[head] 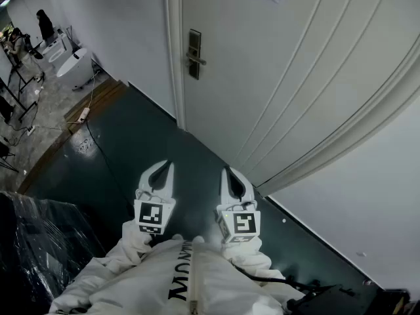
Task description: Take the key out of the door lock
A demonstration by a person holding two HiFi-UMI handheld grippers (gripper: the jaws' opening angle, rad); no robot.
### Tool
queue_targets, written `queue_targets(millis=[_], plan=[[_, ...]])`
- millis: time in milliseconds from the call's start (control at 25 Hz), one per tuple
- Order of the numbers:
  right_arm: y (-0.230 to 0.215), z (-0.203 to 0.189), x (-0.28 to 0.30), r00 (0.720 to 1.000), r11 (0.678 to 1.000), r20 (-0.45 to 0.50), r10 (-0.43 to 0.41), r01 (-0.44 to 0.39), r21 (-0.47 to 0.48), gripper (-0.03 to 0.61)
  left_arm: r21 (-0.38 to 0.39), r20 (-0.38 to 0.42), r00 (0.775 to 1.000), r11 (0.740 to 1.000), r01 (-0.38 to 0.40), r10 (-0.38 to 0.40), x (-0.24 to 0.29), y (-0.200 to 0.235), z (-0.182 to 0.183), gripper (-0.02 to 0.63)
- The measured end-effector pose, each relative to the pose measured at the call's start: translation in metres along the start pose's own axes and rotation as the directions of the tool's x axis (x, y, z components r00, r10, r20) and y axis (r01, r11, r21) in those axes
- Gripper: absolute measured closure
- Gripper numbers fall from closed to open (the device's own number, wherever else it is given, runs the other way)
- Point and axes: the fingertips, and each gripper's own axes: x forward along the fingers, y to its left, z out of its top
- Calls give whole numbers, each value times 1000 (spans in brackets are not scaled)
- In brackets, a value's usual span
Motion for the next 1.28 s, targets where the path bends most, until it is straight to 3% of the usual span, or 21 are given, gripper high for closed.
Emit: queue_targets(millis=[360,600,880,1280], plan=[[4,2,3,999,999,7,33,-33,7,580,-1,-6,1000,1000,-12,12,0,0,-1,614],[0,10,-2,994,996,64,84,-85,7,578,3,-15,999,999,-36,36,-2,-8,-2,614],[-2,3,2,993,993,44,112,-114,31,578,3,-36,996,997,-76,76,-9,-7,-8,614],[0,-11,28,992,991,6,122,-122,54,578,-18,-64,995,997,-76,75,5,7,-25,614]])
